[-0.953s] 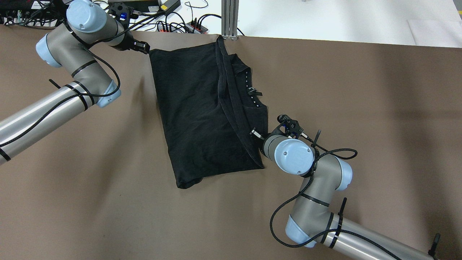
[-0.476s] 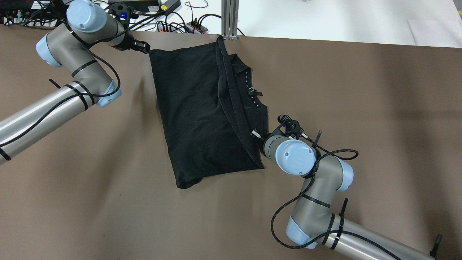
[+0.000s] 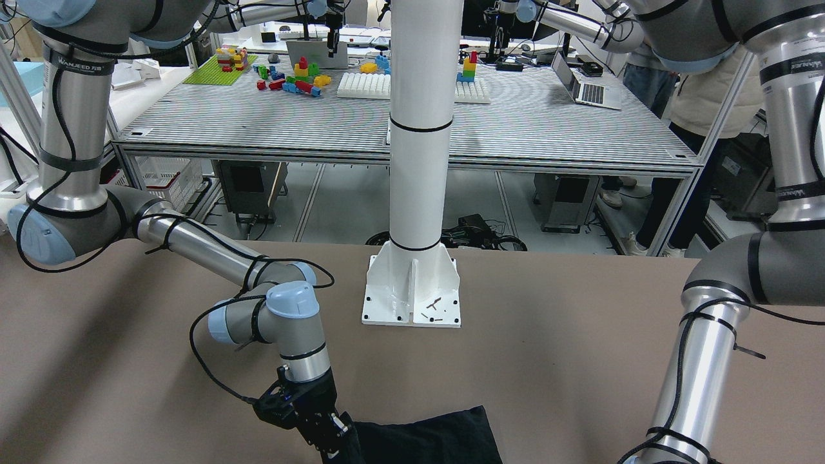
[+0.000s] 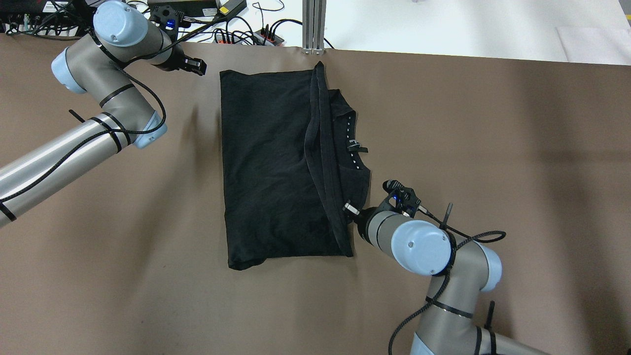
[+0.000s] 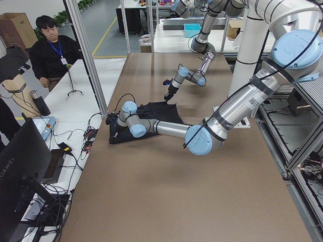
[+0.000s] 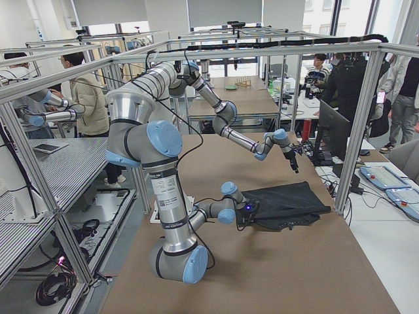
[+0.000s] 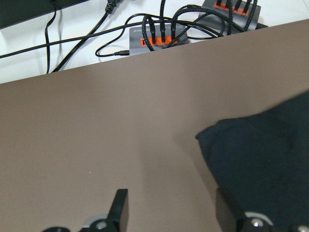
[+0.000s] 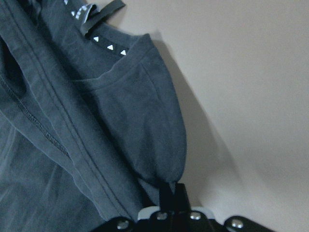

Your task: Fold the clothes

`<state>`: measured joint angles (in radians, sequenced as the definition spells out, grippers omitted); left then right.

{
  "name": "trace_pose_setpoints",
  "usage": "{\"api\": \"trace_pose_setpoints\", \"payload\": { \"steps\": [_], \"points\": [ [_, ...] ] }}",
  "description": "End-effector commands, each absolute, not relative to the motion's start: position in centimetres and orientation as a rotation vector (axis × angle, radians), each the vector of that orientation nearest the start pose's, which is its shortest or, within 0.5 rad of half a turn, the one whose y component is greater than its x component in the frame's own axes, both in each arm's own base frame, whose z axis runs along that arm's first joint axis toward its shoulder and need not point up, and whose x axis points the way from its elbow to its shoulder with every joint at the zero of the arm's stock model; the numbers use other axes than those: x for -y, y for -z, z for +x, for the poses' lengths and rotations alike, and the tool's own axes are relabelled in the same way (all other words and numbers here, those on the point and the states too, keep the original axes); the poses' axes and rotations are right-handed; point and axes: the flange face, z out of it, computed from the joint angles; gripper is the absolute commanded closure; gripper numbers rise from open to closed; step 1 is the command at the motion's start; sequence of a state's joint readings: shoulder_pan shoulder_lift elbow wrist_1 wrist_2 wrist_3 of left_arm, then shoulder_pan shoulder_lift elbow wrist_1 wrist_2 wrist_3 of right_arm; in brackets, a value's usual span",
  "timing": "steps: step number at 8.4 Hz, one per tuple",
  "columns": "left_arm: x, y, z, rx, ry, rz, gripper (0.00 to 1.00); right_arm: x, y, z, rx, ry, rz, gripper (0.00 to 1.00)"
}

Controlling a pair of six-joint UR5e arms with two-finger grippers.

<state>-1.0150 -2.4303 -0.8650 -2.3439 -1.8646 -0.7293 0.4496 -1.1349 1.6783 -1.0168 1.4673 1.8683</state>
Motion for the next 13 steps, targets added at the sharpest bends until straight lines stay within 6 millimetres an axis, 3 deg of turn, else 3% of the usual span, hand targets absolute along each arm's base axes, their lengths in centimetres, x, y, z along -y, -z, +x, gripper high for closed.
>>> {"api": "trace_pose_setpoints", "payload": {
  "steps": [1,7,8,9,11,12,13],
  "points": [
    [77.1,-35.6,36.3,-0.775,0.030,0.566,0.31,34.7,-31.1,-50.1,1.138,-0.655,0.139,1.00],
    [76.0,-35.9,36.2,-0.789,0.039,0.570,0.31,32.8,-29.1,-48.0,1.185,-0.628,0.133,0.97],
    [76.0,-35.9,36.2,-0.790,0.040,0.570,0.31,32.8,-29.4,-47.9,1.175,-0.615,0.144,0.45],
    [76.0,-35.8,36.2,-0.790,0.039,0.571,0.31,32.8,-30.1,-47.7,1.151,-0.561,0.175,0.06],
    [75.8,-36.0,36.7,-0.786,0.035,0.570,0.31,33.7,-30.1,-47.5,1.129,-0.467,0.244,0.06],
    [75.8,-36.0,36.7,-0.788,0.036,0.570,0.31,34.9,-28.7,-47.6,1.109,-0.446,0.280,0.06],
    [75.4,-36.4,37.1,-0.789,0.035,0.564,0.31,35.7,-26.0,-48.5,1.069,-0.403,0.316,0.05]
  ]
}}
